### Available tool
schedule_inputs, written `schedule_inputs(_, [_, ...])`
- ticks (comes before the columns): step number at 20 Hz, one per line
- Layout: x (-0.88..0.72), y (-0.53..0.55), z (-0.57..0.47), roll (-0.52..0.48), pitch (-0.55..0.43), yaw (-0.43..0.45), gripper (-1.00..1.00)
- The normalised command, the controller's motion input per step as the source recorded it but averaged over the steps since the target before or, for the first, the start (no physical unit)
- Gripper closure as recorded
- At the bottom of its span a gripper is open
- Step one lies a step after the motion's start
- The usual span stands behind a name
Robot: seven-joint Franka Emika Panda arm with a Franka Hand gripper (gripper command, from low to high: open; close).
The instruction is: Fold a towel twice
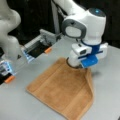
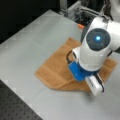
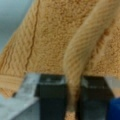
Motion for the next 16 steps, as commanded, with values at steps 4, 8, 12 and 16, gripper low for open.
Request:
schedule_inputs(4, [-0.96, -0.06, -0.12, 0.304, -0.228, 0.0, 1.0])
schedule_inputs(8, [-0.99, 0.12, -0.06, 0.239, -0.228, 0.022, 1.0])
schedule_inputs(12, [-0.85, 0.12, -0.05, 0.173, -0.229, 0.024, 1.0])
schedule_inputs(16, [-0.57, 0.06, -0.1, 0.145, -0.218, -0.002, 1.0])
